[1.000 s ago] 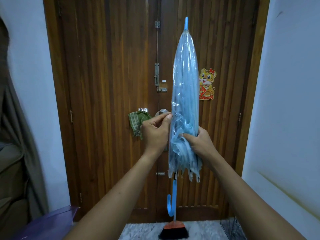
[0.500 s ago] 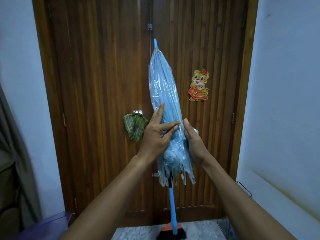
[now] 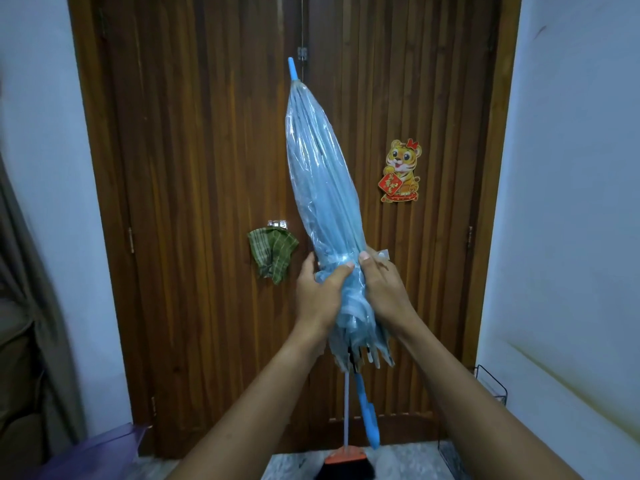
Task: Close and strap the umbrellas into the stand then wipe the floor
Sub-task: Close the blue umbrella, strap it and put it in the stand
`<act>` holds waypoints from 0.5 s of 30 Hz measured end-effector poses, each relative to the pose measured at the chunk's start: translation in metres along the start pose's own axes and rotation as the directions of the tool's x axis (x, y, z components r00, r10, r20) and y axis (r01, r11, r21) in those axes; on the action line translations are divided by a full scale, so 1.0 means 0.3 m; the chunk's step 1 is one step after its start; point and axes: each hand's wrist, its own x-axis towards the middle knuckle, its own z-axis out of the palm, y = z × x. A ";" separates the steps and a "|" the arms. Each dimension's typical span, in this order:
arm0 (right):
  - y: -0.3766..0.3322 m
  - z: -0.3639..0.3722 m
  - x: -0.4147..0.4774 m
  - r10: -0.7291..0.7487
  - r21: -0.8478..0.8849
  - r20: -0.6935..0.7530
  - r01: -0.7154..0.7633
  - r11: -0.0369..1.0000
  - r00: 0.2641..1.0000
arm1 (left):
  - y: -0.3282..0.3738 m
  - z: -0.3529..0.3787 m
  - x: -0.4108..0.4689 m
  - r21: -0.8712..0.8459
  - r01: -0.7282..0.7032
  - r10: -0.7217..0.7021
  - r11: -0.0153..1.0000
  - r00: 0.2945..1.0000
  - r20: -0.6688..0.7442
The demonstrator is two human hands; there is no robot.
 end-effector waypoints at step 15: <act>-0.060 -0.026 0.017 0.174 0.256 0.110 -0.197 0.946 0.979 | -0.038 -0.059 0.070 -0.281 0.186 -0.067 0.941 0.921 0.383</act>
